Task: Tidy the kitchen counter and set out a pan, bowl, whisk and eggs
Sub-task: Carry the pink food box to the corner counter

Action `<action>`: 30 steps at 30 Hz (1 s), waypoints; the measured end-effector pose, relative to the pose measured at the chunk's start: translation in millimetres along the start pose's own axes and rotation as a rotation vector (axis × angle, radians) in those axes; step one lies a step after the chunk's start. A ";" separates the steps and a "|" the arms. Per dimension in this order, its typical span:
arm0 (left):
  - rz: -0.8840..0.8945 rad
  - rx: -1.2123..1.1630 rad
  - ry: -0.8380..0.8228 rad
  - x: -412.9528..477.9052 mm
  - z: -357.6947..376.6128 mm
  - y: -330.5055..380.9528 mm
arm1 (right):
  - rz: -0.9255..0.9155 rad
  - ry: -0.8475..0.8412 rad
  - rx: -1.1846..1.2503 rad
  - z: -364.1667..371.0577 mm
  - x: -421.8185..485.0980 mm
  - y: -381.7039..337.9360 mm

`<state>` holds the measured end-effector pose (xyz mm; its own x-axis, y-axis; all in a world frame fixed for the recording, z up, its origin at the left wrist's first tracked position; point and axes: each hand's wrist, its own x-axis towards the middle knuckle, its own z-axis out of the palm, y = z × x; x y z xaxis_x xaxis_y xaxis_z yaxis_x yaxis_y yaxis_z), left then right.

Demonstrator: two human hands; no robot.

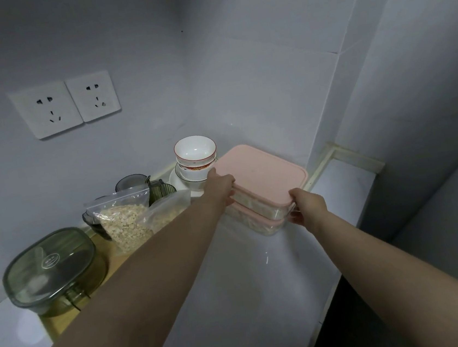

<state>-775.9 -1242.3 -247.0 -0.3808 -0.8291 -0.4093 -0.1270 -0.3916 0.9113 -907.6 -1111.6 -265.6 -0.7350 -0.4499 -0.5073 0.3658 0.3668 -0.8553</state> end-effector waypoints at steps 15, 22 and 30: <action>0.084 0.007 0.094 2.0 5.0 -20.6 | -0.019 -0.057 -0.135 -1.2 -3.8 -3.7; 0.032 0.065 0.073 -16.5 9.2 -10.7 | -0.030 -0.107 -0.137 -5.4 -11.1 6.0; 0.102 0.206 0.040 -60.5 11.1 -6.6 | -0.085 -0.106 -0.126 -14.0 -47.7 15.6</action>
<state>-762.2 -1185.1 -227.8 -0.3656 -0.8768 -0.3122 -0.2758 -0.2183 0.9361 -874.8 -1073.0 -253.3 -0.6932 -0.5646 -0.4480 0.2257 0.4202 -0.8789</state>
